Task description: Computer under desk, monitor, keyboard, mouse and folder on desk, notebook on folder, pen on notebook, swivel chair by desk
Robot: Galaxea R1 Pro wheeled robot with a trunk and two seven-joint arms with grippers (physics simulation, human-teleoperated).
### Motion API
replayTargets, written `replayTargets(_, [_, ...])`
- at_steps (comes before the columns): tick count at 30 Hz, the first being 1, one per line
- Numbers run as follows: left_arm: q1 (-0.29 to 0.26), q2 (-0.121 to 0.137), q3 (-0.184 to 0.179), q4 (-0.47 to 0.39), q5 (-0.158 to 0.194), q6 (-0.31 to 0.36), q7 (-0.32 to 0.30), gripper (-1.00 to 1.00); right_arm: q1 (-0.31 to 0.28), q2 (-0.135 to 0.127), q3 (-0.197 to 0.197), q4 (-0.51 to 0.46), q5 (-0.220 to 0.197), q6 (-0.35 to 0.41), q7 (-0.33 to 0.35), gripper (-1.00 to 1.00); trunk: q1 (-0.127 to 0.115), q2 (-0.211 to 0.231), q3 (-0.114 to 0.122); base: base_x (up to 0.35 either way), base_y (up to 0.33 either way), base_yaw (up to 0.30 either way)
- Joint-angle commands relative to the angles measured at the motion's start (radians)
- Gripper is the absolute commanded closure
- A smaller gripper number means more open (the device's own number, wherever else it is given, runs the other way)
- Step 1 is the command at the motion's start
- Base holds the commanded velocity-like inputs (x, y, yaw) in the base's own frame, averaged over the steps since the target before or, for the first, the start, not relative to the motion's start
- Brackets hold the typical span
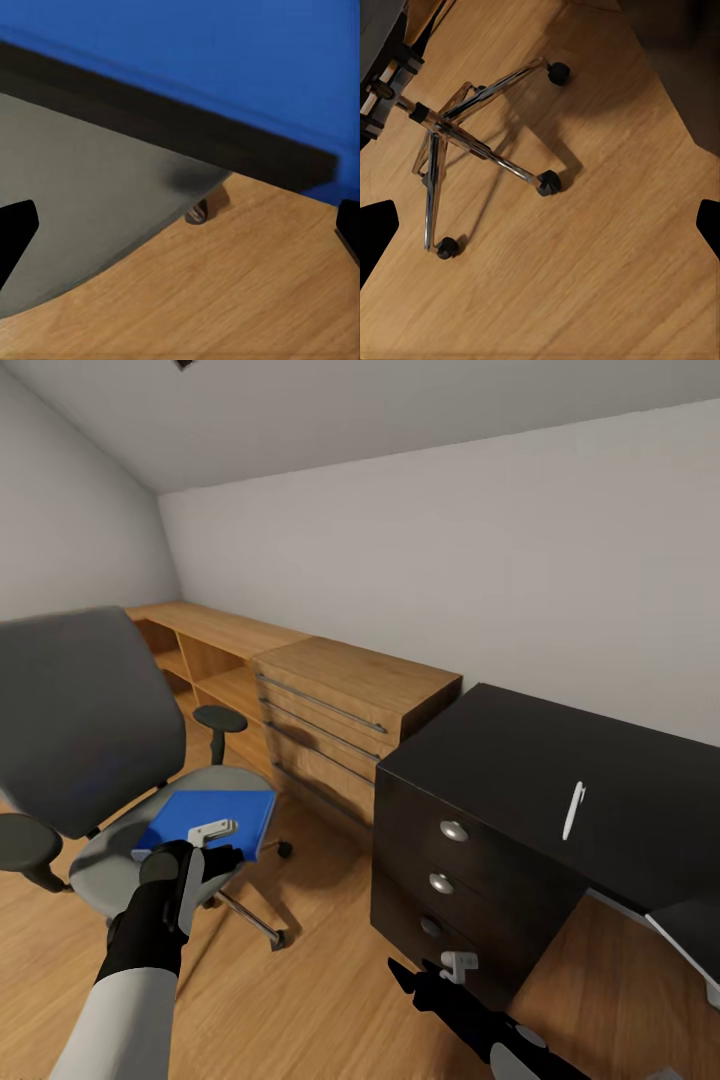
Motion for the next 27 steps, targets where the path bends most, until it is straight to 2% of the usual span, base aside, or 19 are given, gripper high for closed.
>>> replayTargets(1, [-0.001, -0.001, 0.003, -0.001, -0.007, 0.004, -0.004, -1.0, -0.002, -0.001, 0.007, 0.0, -0.011, -0.007, 0.002, -1.0, 0.0, 0.0, -0.001, -0.013, -0.014, 0.0])
replayTargets(15, [-0.001, -0.001, 0.003, -0.016, -0.007, 0.004, -0.004, -1.0, -0.001, 0.0, 0.007, 0.0, -0.005, -0.009, 0.002, -1.0, 0.0, 0.0, -0.001, -0.003, -0.003, 0.0])
replayTargets(27, [-0.001, -0.001, 0.004, -0.13, -0.008, 0.006, -0.004, -1.0, -0.001, 0.0, 0.007, 0.0, -0.004, -0.009, 0.001, -1.0, 0.0, 0.0, -0.001, 0.0, 0.0, 0.0])
